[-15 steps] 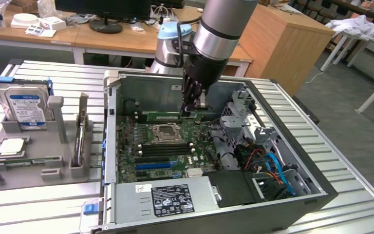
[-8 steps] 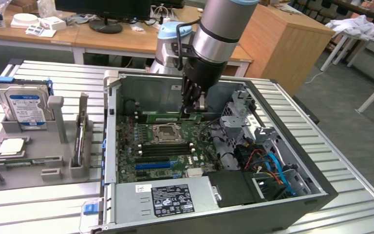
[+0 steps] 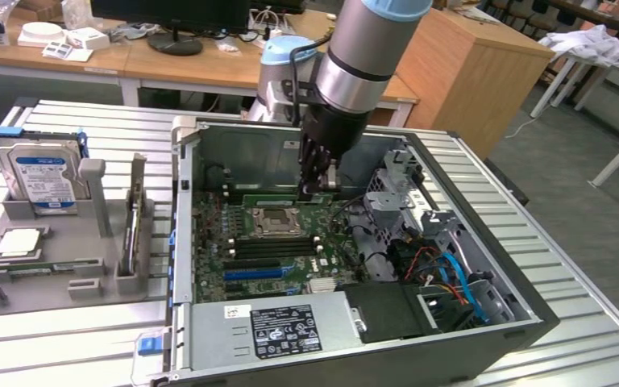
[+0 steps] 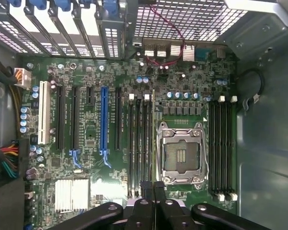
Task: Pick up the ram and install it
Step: 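Insert the ram into the slot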
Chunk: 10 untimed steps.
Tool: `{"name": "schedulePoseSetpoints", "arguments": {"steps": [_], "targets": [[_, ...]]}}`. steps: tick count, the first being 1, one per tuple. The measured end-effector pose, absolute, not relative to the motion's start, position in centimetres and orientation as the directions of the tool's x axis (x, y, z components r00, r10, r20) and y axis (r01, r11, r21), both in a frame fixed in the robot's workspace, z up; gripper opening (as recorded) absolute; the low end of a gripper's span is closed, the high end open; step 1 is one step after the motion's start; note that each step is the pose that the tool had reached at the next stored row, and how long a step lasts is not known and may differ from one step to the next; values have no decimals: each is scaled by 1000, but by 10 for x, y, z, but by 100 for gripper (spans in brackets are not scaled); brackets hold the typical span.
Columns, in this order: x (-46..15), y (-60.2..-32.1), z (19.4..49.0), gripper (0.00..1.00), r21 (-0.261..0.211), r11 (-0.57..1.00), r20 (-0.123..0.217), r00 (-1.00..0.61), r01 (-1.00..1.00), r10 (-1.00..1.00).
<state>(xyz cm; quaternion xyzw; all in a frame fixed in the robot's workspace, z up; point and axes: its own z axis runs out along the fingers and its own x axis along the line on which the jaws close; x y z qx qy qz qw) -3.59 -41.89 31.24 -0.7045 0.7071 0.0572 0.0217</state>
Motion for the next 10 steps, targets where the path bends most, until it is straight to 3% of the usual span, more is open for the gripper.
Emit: {"name": "schedulePoseSetpoints", "arguments": {"steps": [10], "targets": [[-36,-419,303,12,50,1,-111,-6,-999,-994]]}}
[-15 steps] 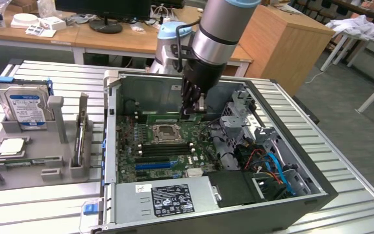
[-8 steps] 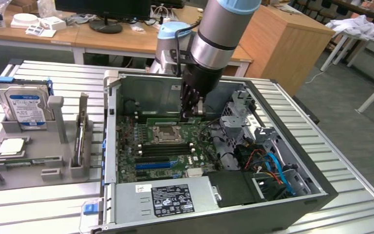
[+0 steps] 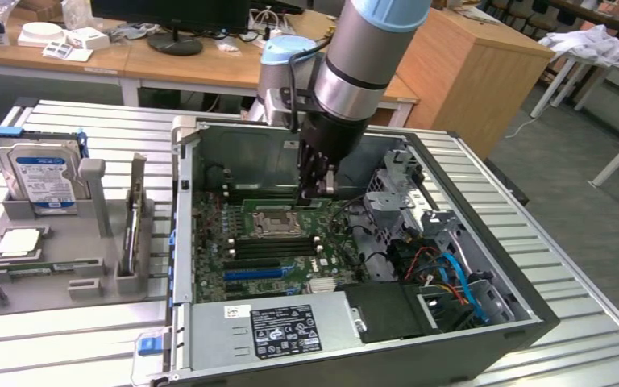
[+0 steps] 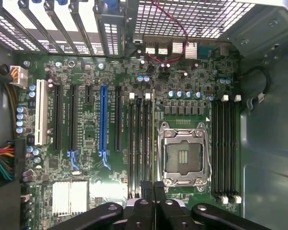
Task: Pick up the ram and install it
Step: 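Insert the ram into the slot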
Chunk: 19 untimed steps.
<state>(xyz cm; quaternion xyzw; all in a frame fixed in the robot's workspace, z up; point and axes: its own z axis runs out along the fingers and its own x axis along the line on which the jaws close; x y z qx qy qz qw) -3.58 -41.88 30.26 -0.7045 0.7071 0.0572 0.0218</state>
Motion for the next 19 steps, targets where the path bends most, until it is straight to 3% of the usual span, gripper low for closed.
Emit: {"name": "schedulePoseSetpoints", "arguments": {"steps": [19], "targets": [[-36,-419,280,12,50,1,-111,-6,-999,-994]]}}
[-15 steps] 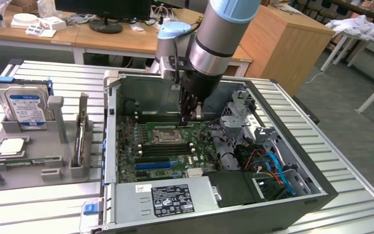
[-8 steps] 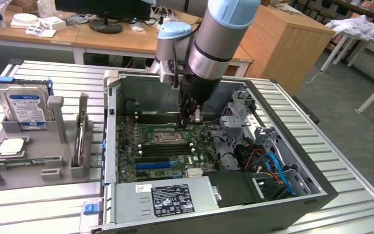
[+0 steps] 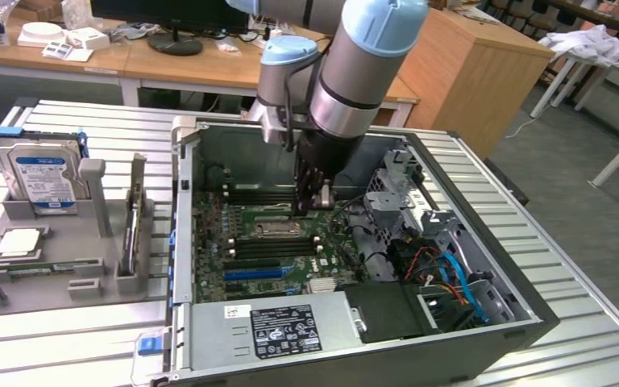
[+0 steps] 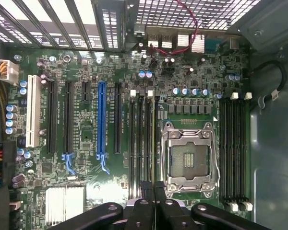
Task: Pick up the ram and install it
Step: 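Insert the ram into the slot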
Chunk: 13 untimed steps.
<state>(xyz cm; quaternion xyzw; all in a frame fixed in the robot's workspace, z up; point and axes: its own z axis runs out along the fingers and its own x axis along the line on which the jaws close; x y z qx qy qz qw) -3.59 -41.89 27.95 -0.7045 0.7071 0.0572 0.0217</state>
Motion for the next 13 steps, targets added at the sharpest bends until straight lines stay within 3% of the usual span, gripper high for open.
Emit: {"name": "schedulePoseSetpoints", "arguments": {"steps": [13], "targets": [[-36,-419,273,12,50,1,-112,-7,-999,-994]]}}
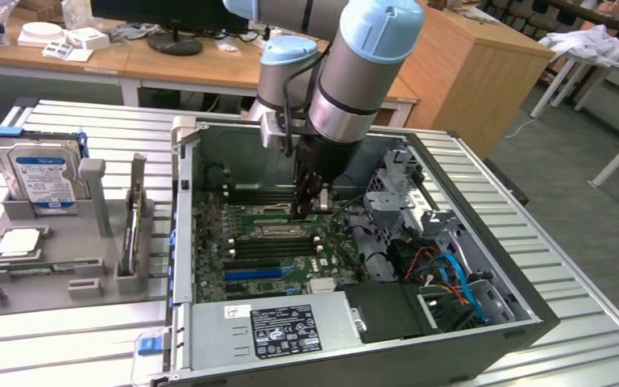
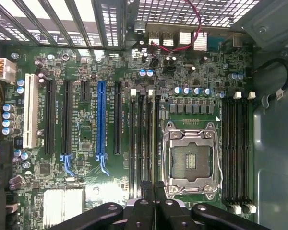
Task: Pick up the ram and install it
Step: 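Insert the ram into the slot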
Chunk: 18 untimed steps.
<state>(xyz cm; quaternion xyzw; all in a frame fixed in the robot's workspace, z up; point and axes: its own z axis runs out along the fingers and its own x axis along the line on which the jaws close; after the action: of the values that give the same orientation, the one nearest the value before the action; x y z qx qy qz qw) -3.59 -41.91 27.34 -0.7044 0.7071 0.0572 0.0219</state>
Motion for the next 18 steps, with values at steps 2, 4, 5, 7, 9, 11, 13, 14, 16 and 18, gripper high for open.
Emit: {"name": "schedulePoseSetpoints", "arguments": {"steps": [2,4,5,7,9,11,13,14,16,18], "targets": [[-36,-420,274,12,50,1,-111,-7,-999,-994],[-36,-421,274,12,50,1,-111,-7,-999,-994],[-36,-421,274,12,50,1,-111,-7,-999,-994],[-36,-422,274,12,50,1,-110,-6,-999,-994],[-36,-423,274,12,50,1,-110,-6,-999,-994],[-36,-425,274,12,50,1,-110,-6,-999,-994],[-36,-428,274,12,50,1,-110,-6,-999,-994],[-36,-429,274,12,50,1,-110,-7,-999,-994],[-36,-431,274,12,50,1,-110,-7,-999,-994],[-36,-434,274,12,50,1,-110,-6,-999,-994]]}}
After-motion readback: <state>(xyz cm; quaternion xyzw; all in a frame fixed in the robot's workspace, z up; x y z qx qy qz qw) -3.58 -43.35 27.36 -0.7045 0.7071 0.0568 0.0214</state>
